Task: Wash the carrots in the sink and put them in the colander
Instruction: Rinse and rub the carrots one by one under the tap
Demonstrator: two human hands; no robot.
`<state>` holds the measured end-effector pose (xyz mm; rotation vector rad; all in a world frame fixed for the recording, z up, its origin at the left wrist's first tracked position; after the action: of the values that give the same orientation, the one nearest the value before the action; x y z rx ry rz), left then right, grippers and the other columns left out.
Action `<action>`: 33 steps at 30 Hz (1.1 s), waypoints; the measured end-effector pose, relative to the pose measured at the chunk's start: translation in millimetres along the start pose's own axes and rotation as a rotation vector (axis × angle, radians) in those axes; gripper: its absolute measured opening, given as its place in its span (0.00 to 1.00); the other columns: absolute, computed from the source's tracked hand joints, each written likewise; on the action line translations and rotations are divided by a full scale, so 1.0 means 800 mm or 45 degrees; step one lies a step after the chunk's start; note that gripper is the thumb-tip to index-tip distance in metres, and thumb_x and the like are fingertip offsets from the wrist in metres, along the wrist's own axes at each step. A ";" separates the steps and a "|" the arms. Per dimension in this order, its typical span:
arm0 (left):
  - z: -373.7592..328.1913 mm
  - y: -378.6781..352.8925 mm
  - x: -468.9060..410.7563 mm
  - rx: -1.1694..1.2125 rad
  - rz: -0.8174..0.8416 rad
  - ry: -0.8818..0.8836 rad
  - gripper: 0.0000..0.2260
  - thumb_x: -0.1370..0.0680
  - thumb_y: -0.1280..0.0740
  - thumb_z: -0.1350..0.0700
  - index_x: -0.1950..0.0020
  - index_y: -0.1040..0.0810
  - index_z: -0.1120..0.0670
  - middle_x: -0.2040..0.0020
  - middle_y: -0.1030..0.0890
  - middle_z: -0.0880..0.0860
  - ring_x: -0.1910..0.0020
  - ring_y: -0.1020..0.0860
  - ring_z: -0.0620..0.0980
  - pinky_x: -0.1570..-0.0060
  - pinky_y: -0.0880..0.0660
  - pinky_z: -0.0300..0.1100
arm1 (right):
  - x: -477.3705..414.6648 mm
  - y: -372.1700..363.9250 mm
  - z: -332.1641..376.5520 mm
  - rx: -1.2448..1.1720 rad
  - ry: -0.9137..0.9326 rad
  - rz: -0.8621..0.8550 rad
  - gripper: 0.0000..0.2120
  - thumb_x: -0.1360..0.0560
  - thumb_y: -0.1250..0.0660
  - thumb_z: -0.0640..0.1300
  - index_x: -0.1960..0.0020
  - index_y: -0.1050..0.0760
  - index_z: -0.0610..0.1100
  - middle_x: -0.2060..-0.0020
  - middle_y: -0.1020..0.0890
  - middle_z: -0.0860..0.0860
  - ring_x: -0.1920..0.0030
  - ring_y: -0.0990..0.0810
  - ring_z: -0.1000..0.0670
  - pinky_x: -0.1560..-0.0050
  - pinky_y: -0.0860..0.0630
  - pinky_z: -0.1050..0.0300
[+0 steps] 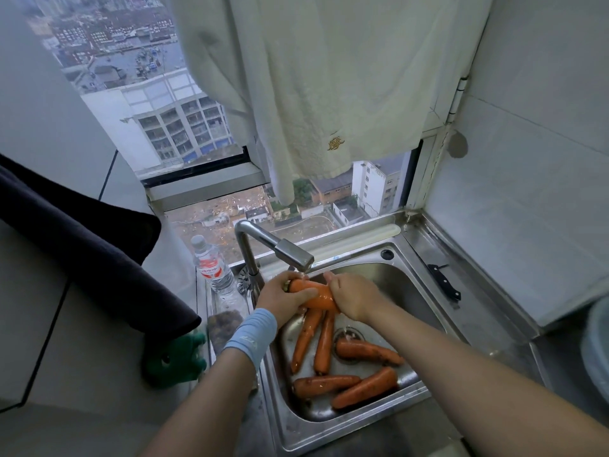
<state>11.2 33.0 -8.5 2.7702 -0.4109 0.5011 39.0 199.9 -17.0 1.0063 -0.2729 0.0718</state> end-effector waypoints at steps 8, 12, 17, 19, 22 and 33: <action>0.021 -0.016 -0.004 0.354 -0.044 0.214 0.02 0.19 0.32 0.58 0.49 0.22 0.51 0.45 0.23 0.58 0.45 0.20 0.60 0.47 0.19 0.61 | 0.003 -0.016 0.021 0.232 0.169 -0.190 0.29 0.20 0.62 0.62 0.39 0.25 0.56 0.44 0.15 0.53 0.42 0.18 0.47 0.39 0.29 0.46; 0.025 -0.018 -0.002 0.397 -0.067 0.254 0.04 0.18 0.33 0.56 0.45 0.22 0.52 0.42 0.24 0.60 0.44 0.21 0.60 0.54 0.17 0.56 | -0.006 -0.014 0.024 0.222 0.019 -0.192 0.24 0.14 0.56 0.55 0.42 0.21 0.53 0.44 0.15 0.49 0.41 0.19 0.43 0.37 0.31 0.45; 0.021 0.006 -0.006 0.399 -0.130 0.253 0.05 0.18 0.34 0.58 0.43 0.21 0.55 0.43 0.22 0.59 0.45 0.20 0.62 0.54 0.17 0.59 | 0.004 -0.037 0.037 0.179 0.172 -0.100 0.18 0.15 0.53 0.58 0.40 0.27 0.54 0.42 0.18 0.50 0.40 0.20 0.44 0.41 0.31 0.45; 0.019 0.008 -0.003 0.394 -0.143 0.247 0.04 0.18 0.34 0.58 0.44 0.21 0.54 0.45 0.23 0.58 0.45 0.21 0.61 0.54 0.17 0.58 | 0.001 -0.033 0.040 0.182 0.126 -0.151 0.17 0.14 0.54 0.54 0.41 0.27 0.55 0.44 0.17 0.52 0.41 0.19 0.45 0.42 0.31 0.46; 0.017 0.006 0.003 0.437 -0.162 0.224 0.03 0.18 0.34 0.58 0.46 0.22 0.55 0.46 0.23 0.58 0.47 0.21 0.60 0.55 0.17 0.57 | -0.005 -0.019 0.052 0.251 0.050 -0.206 0.21 0.13 0.55 0.52 0.41 0.24 0.53 0.44 0.16 0.50 0.42 0.18 0.44 0.40 0.31 0.47; 0.011 0.018 0.014 0.496 -0.210 0.210 0.04 0.18 0.35 0.57 0.43 0.24 0.55 0.45 0.24 0.58 0.47 0.21 0.57 0.63 0.16 0.48 | -0.007 -0.013 0.070 0.286 0.011 -0.221 0.23 0.14 0.54 0.52 0.44 0.21 0.48 0.45 0.16 0.47 0.41 0.19 0.42 0.39 0.30 0.47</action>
<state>19.0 14.5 -8.5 3.0608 -0.0464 0.8375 24.5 147.5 1.0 1.2487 -0.1710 -0.0521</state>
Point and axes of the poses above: each hand's wrist, its own x-axis away from the middle knuckle, its own y-axis out of the back of the hand, z = x × y, the point moved 6 cm from there along -x, towards the middle knuckle
